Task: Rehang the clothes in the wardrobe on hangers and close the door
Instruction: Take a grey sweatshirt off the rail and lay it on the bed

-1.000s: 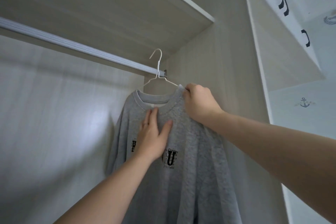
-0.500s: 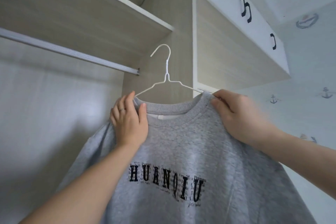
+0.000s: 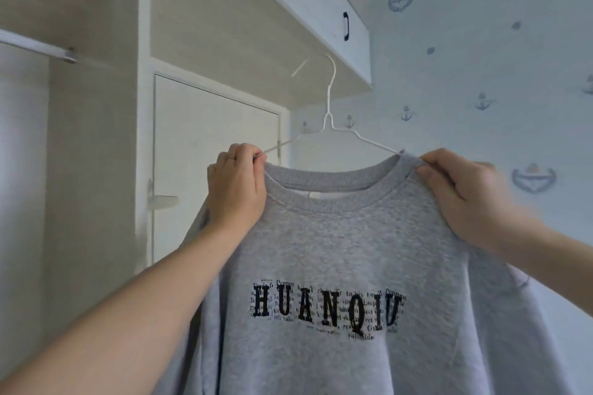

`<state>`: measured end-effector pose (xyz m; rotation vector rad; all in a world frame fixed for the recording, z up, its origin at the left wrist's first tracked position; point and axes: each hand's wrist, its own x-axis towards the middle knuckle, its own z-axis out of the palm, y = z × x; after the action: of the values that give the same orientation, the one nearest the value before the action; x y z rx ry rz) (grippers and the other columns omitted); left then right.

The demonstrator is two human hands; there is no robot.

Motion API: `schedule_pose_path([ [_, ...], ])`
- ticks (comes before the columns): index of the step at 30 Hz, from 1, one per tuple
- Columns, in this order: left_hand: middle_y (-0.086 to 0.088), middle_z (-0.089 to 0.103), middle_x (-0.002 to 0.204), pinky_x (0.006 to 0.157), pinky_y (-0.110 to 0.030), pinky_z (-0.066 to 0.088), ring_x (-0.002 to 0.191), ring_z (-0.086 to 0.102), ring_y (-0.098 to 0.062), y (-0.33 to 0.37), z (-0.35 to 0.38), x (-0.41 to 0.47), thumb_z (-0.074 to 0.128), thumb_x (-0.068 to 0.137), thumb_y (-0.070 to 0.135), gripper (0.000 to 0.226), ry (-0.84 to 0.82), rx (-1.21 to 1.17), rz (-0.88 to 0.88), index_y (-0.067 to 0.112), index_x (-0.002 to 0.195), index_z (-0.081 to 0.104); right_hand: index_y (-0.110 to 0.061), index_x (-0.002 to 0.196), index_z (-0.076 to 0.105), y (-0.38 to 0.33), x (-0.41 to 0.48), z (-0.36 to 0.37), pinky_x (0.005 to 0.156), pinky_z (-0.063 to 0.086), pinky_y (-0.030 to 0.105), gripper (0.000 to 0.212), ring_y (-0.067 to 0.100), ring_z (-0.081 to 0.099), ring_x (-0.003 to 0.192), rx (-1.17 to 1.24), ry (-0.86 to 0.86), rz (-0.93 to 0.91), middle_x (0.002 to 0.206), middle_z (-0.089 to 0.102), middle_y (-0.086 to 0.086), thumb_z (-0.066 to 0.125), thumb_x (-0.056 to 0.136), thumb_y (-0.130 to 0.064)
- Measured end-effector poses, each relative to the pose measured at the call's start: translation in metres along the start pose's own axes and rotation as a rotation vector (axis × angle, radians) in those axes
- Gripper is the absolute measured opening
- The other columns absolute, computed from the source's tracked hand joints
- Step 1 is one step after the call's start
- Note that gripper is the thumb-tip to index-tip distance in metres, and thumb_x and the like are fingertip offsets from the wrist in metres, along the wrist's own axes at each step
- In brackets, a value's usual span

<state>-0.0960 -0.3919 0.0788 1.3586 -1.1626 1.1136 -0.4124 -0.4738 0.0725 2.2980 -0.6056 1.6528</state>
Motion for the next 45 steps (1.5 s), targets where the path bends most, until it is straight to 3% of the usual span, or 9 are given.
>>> schedule_pose_path([
  [3, -0.014, 0.062, 0.102, 0.079, -0.045, 0.037, 0.089, 0.054, -0.037, 0.057, 0.048, -0.03, 0.041, 0.103, 0.018, 0.02, -0.112, -0.113, -0.001, 0.007, 0.099, 0.057, -0.022, 0.1, 0.064, 0.04, -0.049, -0.04, 0.055, 0.04, 0.021, 0.011, 0.02, 0.056, 0.063, -0.084, -0.039, 0.08, 0.069, 0.062, -0.004, 0.054, 0.098, -0.027],
  [8, -0.017, 0.061, 0.099, 0.079, -0.045, 0.038, 0.09, 0.055, -0.038, 0.149, 0.128, -0.094, 0.045, 0.103, 0.016, 0.019, -0.247, -0.274, 0.012, 0.003, 0.1, 0.058, -0.029, 0.098, 0.062, 0.096, -0.137, -0.092, 0.059, 0.047, 0.03, 0.013, 0.011, 0.059, 0.065, -0.155, -0.122, 0.302, 0.069, 0.064, -0.009, 0.051, 0.098, -0.036],
  [11, -0.017, 0.06, 0.099, 0.079, -0.043, 0.037, 0.091, 0.054, -0.037, 0.199, 0.175, -0.137, 0.045, 0.103, 0.017, 0.019, -0.313, -0.376, 0.02, 0.003, 0.1, 0.058, -0.035, 0.096, 0.059, 0.124, -0.188, -0.116, 0.057, 0.038, 0.009, 0.008, -0.004, 0.057, 0.068, -0.225, -0.156, 0.434, 0.067, 0.061, -0.015, 0.051, 0.098, -0.037],
  [15, -0.018, 0.059, 0.104, 0.08, -0.042, 0.032, 0.095, 0.053, -0.038, 0.262, 0.24, -0.193, 0.042, 0.103, 0.022, 0.024, -0.401, -0.507, 0.022, 0.004, 0.101, 0.057, -0.032, 0.103, 0.063, 0.161, -0.247, -0.139, 0.055, 0.04, 0.028, 0.012, -0.005, 0.054, 0.063, -0.302, -0.206, 0.605, 0.066, 0.058, -0.02, 0.052, 0.099, -0.037],
  [22, -0.015, 0.057, 0.103, 0.081, -0.037, 0.027, 0.096, 0.052, -0.037, 0.375, 0.352, -0.282, 0.037, 0.103, 0.03, 0.028, -0.588, -0.779, 0.106, 0.008, 0.101, 0.055, -0.034, 0.104, 0.06, 0.219, -0.329, -0.172, 0.061, 0.049, 0.034, 0.009, 0.003, 0.055, 0.061, -0.463, -0.231, 0.876, 0.067, 0.06, -0.017, 0.054, 0.098, -0.035],
  [26, -0.016, 0.059, 0.103, 0.082, -0.042, 0.032, 0.096, 0.053, -0.038, 0.442, 0.401, -0.328, 0.042, 0.103, 0.026, 0.025, -0.71, -0.917, 0.159, 0.005, 0.1, 0.056, -0.029, 0.1, 0.062, 0.243, -0.368, -0.183, 0.056, 0.041, 0.029, 0.007, 0.0, 0.052, 0.056, -0.583, -0.203, 0.987, 0.057, 0.055, -0.021, 0.056, 0.097, -0.031],
  [37, -0.012, 0.058, 0.104, 0.086, -0.044, 0.033, 0.099, 0.054, -0.038, 0.616, 0.455, -0.426, 0.044, 0.104, 0.025, 0.022, -0.995, -1.211, 0.345, 0.01, 0.101, 0.06, -0.028, 0.092, 0.062, 0.275, -0.463, -0.225, 0.066, 0.046, 0.036, 0.013, 0.009, 0.053, 0.069, -0.858, -0.092, 1.325, 0.07, 0.057, -0.019, 0.054, 0.096, -0.037],
  [41, -0.012, 0.059, 0.104, 0.084, -0.046, 0.035, 0.096, 0.054, -0.038, 0.681, 0.448, -0.454, 0.037, 0.101, 0.036, 0.034, -1.056, -1.302, 0.42, 0.011, 0.101, 0.06, -0.032, 0.088, 0.06, 0.275, -0.496, -0.257, 0.057, 0.042, 0.028, 0.015, 0.003, 0.052, 0.064, -0.956, -0.046, 1.448, 0.068, 0.057, -0.019, 0.051, 0.096, -0.041],
  [45, -0.009, 0.057, 0.106, 0.081, -0.042, 0.03, 0.097, 0.052, -0.035, 0.739, 0.439, -0.484, 0.039, 0.102, 0.036, 0.027, -1.093, -1.351, 0.487, 0.015, 0.101, 0.056, -0.029, 0.085, 0.06, 0.279, -0.526, -0.288, 0.054, 0.036, 0.029, 0.014, 0.01, 0.05, 0.061, -1.034, -0.008, 1.505, 0.064, 0.052, -0.02, 0.057, 0.098, -0.032],
])
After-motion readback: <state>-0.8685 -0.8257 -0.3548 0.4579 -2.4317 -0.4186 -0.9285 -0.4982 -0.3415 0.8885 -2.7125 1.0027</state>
